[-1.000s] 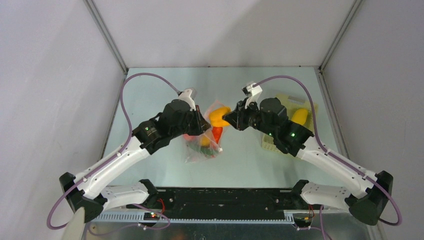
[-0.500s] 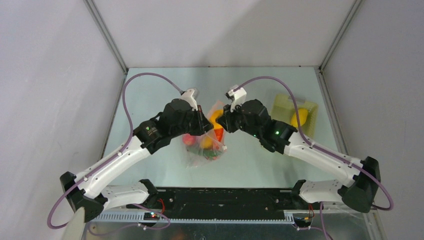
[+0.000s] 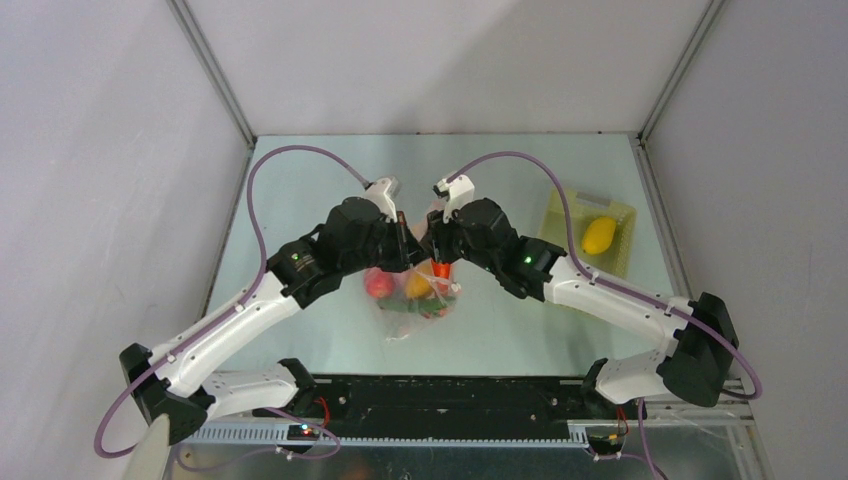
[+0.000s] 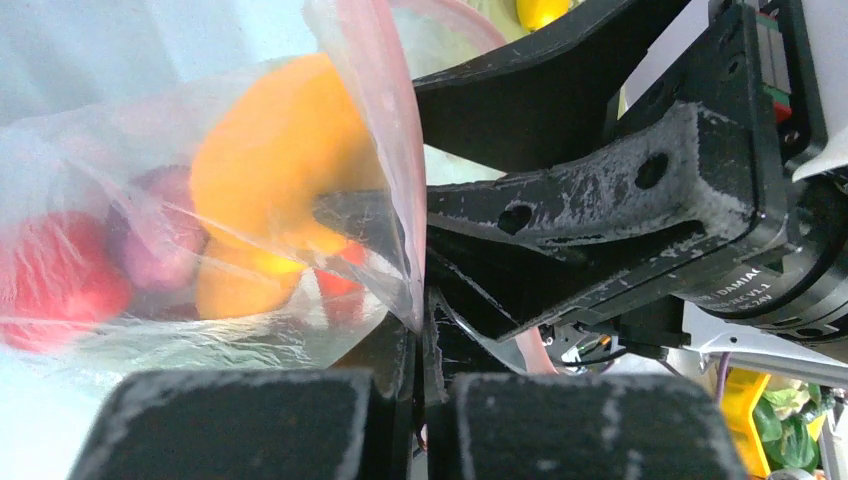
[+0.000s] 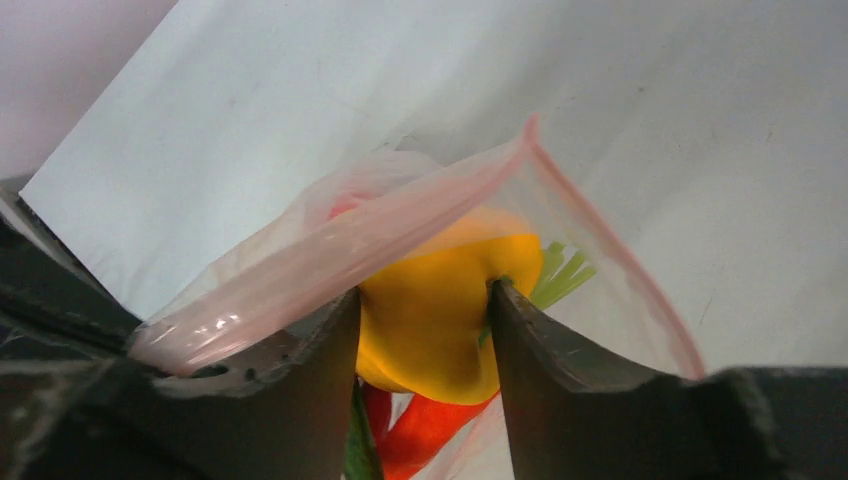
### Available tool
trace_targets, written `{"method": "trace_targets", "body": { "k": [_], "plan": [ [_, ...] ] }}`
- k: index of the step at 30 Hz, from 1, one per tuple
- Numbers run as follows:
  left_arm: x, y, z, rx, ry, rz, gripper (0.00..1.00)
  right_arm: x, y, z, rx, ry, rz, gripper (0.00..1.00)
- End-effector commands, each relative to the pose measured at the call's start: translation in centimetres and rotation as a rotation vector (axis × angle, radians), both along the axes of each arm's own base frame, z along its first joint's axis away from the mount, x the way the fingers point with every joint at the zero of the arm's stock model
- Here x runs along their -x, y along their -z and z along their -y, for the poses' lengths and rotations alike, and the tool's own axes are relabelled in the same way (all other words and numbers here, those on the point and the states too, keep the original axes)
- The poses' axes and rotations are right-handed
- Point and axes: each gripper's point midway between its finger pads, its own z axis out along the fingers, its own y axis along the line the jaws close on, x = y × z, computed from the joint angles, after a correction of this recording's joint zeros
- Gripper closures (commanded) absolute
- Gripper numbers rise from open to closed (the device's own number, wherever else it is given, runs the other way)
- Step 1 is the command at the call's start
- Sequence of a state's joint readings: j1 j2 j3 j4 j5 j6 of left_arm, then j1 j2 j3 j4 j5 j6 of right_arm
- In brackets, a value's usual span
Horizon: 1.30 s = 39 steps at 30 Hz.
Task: Place the food in the zip-top bag and seal the zipper
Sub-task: Place the fake vegetable in the zipper food storage bag, then pick up the fake fruit from the bin.
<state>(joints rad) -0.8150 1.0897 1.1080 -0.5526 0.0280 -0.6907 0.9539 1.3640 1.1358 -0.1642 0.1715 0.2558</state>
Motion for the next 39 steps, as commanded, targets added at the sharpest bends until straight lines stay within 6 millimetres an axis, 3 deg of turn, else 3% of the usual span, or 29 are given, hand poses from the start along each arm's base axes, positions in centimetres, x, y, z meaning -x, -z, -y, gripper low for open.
{"method": "trace_targets", "body": {
  "k": [1, 6, 10, 16, 21, 25, 26, 27, 33, 35, 39],
  "plan": [
    [-0.4, -3.8, 0.9, 0.094, 0.016, 0.088, 1.0, 0.2, -3.9, -1.1, -0.112, -0.012, 0.03, 0.38],
    [-0.6, -3.6, 0.6, 0.086, -0.006, 0.085, 1.0, 1.1, -5.6, -0.1, -0.136, -0.055, 0.038, 0.24],
    [-0.7, -3.5, 0.6, 0.085, -0.014, 0.081, 1.0, 2.3, -7.3, 0.2, -0.179, -0.115, 0.048, 0.03],
    [-0.6, -4.0, 0.3, 0.087, -0.019, 0.091, 1.0, 3.3, -10.1, 2.1, -0.229, -0.128, 0.088, 0.01],
    [-0.9, -4.6, -0.3, 0.082, -0.043, 0.118, 1.0, 1.5, -10.8, 6.6, -0.224, 0.042, 0.105, 0.01],
    [-0.9, -5.0, -0.7, 0.079, -0.05, 0.136, 1.0, -0.6, -9.6, 11.9, -0.251, 0.229, 0.059, 0.0],
    [-0.9, -5.3, -0.9, 0.078, -0.055, 0.144, 1.0, -1.6, -8.4, 14.0, -0.236, 0.3, 0.036, 0.01],
    [-0.9, -5.4, -1.1, 0.072, -0.058, 0.152, 1.0, -2.3, -8.4, 16.2, -0.252, 0.373, 0.033, 0.0],
    [-1.2, -6.7, -2.5, 0.065, -0.104, 0.204, 1.0, -4.0, -2.2, 27.9, -0.088, 0.833, -0.08, 0.01],
    [-1.3, -6.7, -2.7, 0.063, -0.112, 0.208, 1.0, -4.1, 0.4, 30.9, -0.032, 0.937, -0.145, 0.01],
    [-1.4, -6.1, -2.5, 0.061, -0.108, 0.198, 1.0, -5.4, 4.3, 34.1, 0.009, 1.04, -0.265, 0.0]
  ]
}}
